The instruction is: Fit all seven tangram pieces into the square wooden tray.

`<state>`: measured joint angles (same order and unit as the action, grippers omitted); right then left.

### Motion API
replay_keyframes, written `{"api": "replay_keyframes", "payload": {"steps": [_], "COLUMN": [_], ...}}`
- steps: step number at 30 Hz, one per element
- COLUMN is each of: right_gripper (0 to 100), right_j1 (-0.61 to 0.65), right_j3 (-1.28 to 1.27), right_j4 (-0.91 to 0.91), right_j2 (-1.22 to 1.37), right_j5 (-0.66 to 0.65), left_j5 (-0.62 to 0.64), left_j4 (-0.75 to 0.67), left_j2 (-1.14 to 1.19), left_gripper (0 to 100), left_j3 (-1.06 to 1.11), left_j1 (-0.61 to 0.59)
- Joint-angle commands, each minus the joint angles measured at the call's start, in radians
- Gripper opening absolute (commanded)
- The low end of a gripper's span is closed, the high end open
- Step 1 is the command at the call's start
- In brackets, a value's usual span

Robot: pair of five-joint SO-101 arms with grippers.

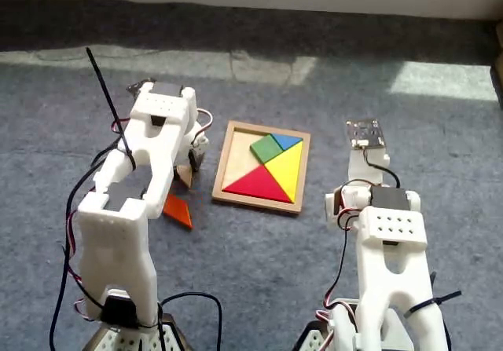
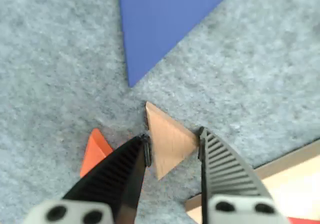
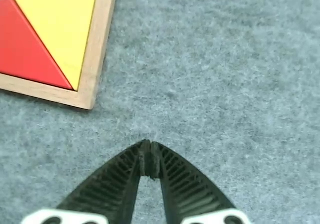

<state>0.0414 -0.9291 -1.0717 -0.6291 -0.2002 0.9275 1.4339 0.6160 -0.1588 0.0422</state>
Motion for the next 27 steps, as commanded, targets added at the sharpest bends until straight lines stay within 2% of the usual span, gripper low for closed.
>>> {"api": "replay_keyframes", "payload": {"steps": [1,9,12,16,18,22,27], "right_gripper": [0.4,0.4,0.4,0.4,0.4,0.4,0.4], "right_j1": [-0.012,-0.012,-0.012,-0.012,-0.013,-0.013,-0.013], "right_j3": [0.004,0.004,0.004,0.004,0.004,0.004,0.004], "right_j4": [0.013,0.013,0.013,0.013,0.012,0.008,0.008], "right_j2": [-0.021,-0.022,-0.027,-0.028,-0.028,-0.028,-0.028], "right_j5": [0.002,0.002,0.002,0.002,0.002,0.002,0.002], "left_j5": [0.012,0.012,0.009,0.008,0.002,-0.123,-0.29], "left_j4": [0.008,0.037,0.071,0.066,0.006,-0.103,-0.169], "left_j2": [-0.012,-0.153,-0.243,-0.302,-0.302,-0.3,-0.298], "left_gripper": [13,13,13,13,13,13,13], "left_j3": [-0.002,-0.001,-0.001,-0.002,-0.001,0.008,0.008], "left_j1": [0.056,0.077,0.13,0.191,0.216,0.252,0.275]}}
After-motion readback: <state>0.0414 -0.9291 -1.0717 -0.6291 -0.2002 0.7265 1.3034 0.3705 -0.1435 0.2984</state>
